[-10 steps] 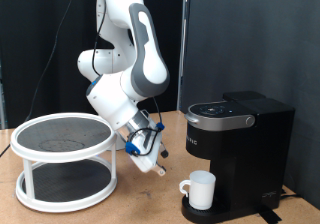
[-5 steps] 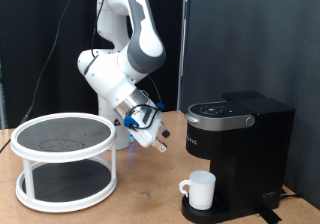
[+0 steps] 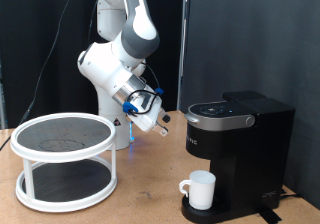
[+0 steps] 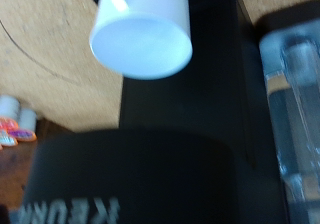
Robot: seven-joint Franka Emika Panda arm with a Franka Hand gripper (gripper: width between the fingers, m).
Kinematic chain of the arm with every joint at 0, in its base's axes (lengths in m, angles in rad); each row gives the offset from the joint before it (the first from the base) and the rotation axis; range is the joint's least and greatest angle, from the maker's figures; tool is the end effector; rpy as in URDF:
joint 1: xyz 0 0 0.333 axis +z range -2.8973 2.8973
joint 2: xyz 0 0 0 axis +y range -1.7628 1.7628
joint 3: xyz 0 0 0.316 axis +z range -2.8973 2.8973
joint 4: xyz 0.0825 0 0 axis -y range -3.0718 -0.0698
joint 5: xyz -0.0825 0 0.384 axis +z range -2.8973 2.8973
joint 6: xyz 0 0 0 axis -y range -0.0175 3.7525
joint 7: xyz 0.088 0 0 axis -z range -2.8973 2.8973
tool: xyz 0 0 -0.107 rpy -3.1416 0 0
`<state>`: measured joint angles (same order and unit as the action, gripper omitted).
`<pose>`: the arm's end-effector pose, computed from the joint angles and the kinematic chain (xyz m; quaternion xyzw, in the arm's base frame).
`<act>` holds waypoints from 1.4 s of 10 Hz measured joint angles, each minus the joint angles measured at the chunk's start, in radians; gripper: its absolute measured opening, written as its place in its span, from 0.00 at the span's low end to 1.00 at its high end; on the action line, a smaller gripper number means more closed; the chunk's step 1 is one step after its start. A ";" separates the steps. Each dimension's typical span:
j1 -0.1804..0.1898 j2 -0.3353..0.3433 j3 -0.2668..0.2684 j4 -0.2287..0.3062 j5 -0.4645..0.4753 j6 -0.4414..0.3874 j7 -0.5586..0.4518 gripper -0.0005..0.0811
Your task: Make a cup of coffee with the keurig machine
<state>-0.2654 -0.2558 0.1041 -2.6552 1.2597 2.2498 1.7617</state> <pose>0.4044 -0.0404 0.3253 -0.1314 0.8969 0.3386 0.2522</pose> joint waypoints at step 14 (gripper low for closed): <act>-0.002 -0.331 -0.054 0.057 -0.025 -0.205 0.283 0.91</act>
<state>-0.2674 -0.5870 0.0504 -2.5981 1.2346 2.0448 2.0443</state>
